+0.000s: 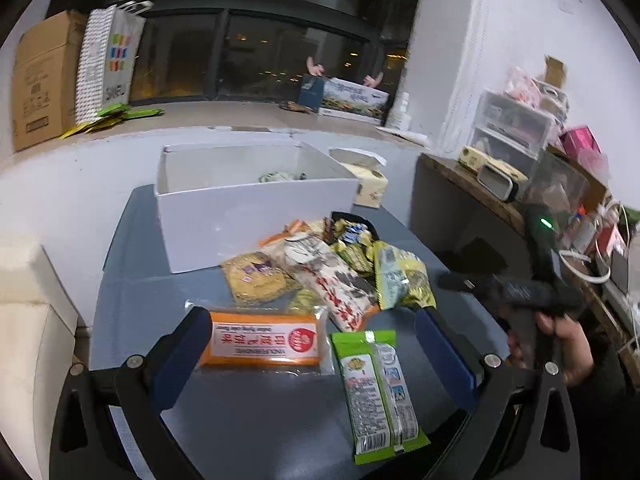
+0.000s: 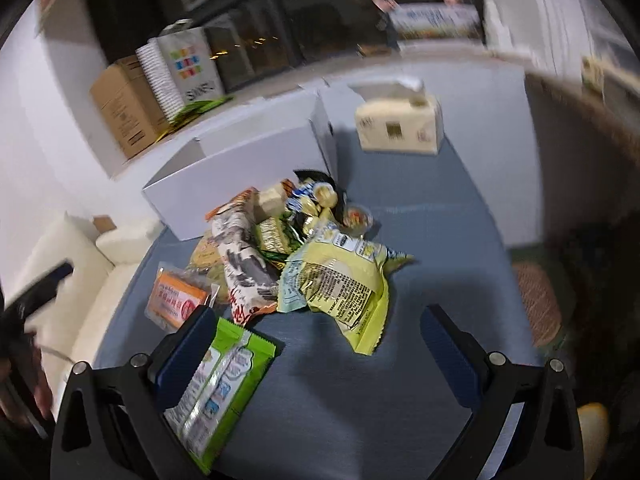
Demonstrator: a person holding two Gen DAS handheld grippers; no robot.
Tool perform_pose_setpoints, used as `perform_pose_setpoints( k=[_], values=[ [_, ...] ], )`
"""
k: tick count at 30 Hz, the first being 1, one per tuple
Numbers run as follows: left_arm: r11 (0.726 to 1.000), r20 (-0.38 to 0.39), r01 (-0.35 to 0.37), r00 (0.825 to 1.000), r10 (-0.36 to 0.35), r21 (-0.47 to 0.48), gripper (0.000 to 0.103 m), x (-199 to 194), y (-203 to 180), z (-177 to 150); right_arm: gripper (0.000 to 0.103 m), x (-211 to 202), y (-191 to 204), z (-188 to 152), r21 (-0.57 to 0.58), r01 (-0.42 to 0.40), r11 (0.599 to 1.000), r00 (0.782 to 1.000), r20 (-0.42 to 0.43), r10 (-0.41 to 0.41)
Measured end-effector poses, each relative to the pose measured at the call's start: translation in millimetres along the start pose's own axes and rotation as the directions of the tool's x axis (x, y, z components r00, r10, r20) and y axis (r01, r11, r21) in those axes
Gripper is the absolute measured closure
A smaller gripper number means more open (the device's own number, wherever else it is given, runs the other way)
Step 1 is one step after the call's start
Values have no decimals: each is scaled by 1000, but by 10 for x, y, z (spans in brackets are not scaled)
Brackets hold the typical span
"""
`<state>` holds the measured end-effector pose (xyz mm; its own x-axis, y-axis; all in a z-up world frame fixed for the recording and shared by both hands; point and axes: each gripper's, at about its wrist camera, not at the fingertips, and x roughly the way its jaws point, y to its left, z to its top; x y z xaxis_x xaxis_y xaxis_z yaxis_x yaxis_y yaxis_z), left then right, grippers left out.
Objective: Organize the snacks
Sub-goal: 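Grasp the green-white stick pack with the left gripper while the right grasps the yellow chip bag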
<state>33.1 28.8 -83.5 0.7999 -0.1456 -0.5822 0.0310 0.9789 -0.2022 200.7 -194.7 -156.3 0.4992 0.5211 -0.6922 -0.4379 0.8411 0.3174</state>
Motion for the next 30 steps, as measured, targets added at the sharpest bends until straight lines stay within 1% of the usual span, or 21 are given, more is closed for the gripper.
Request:
perform_pose_setpoints(
  k=[2, 4, 7, 8, 10, 11, 12, 13, 16, 18, 21, 23, 24, 26, 29, 30],
  values=[
    [1000, -10, 14, 1000, -14, 17, 0, 22, -60, -17, 0, 149, -104, 39, 70, -32, 997, 999, -32, 34],
    [999, -21, 35, 999, -35, 29, 0, 52, -108, -45, 0, 324, -243, 84, 148, -82, 986, 994, -64, 93],
    [997, -51, 52, 998, -49, 49, 0, 121, -181, -92, 0, 522, -403, 136, 222, -89, 971, 990, -84, 110],
    [997, -63, 57, 997, -53, 58, 0, 156, -212, -111, 0, 564, -435, 148, 230, -85, 969, 990, -89, 108],
    [995, -81, 66, 995, -60, 72, 0, 208, -253, -138, 0, 686, -510, 154, 258, -103, 961, 986, -103, 133],
    [995, -89, 67, 994, -60, 75, 0, 231, -268, -151, 4, 728, -532, 148, 271, -120, 955, 982, -107, 153],
    [995, -95, 70, 994, -63, 77, 0, 247, -278, -155, 23, 779, -545, 139, 277, -159, 948, 976, -104, 194],
    [994, -105, 75, 992, -66, 80, 0, 272, -293, -166, 32, 784, -542, 140, 261, -171, 950, 976, -86, 199],
    [992, -139, 92, 987, -80, 82, 0, 350, -319, -195, 44, 737, -542, 108, 280, -228, 933, 967, -47, 250],
    [991, -177, 109, 980, -92, 84, 0, 436, -344, -221, 46, 639, -517, 108, 246, -223, 943, 973, -12, 233],
    [988, -250, 121, 964, -95, 93, 0, 601, -398, -274, 49, 436, -540, 81, 248, -250, 936, 968, 53, 244],
    [987, -320, 117, 944, -76, 108, 0, 770, -458, -329, 49, 301, -533, 68, 229, -236, 944, 971, 77, 224],
    [987, -336, 113, 939, -69, 114, 0, 814, -482, -354, 49, 209, -529, 48, 216, -230, 949, 973, 85, 217],
    [986, -398, 111, 916, -54, 123, 0, 981, -547, -421, 49, 35, -509, 19, 195, -226, 954, 972, 108, 208],
    [989, -454, 100, 890, -39, 112, 0, 1166, -596, -486, 49, -213, -403, -12, 138, -207, 969, 972, 145, 187],
    [989, -468, 97, 883, -35, 109, 0, 1220, -618, -502, 49, -273, -369, -23, 130, -216, 968, 969, 148, 197]
  ],
)
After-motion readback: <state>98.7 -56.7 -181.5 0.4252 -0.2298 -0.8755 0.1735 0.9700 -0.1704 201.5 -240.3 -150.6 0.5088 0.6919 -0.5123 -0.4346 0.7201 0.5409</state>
